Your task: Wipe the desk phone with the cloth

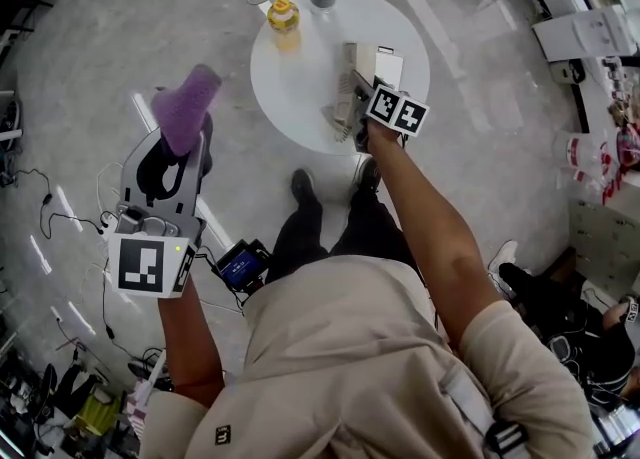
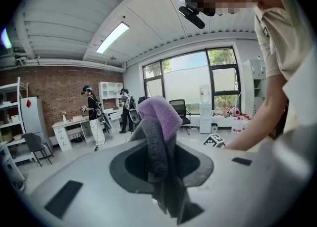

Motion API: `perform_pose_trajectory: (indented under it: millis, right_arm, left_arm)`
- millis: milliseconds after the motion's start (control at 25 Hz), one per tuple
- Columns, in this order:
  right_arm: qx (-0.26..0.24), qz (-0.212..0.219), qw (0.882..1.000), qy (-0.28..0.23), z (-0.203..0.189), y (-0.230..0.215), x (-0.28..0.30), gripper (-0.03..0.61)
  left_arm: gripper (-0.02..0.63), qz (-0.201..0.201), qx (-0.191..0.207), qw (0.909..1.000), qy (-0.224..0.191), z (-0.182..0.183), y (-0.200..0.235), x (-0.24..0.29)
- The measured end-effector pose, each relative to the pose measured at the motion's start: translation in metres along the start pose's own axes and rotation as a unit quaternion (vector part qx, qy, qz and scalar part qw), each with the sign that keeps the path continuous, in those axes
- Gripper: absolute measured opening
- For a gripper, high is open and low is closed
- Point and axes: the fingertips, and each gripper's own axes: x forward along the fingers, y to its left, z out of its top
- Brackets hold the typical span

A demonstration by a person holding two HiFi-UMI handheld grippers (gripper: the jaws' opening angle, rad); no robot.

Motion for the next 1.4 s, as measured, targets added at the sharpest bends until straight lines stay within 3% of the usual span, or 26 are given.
perform_pose_trajectory:
  millis: [560, 1400]
  right_arm:
    - [-0.021, -0.014, 1.000, -0.002, -0.009, -0.001, 0.024, 0.199]
    - [-0.056, -0.035, 0.998, -0.003, -0.017, -0.007, 0.037, 0.206]
  left_arm:
    - [0.091, 0.012, -0.003, 0.9997, 0.019, -0.021, -0.001, -0.029]
    - [0.091, 0.009, 0.012, 0.9996, 0.026, -0.022, -0.006, -0.044]
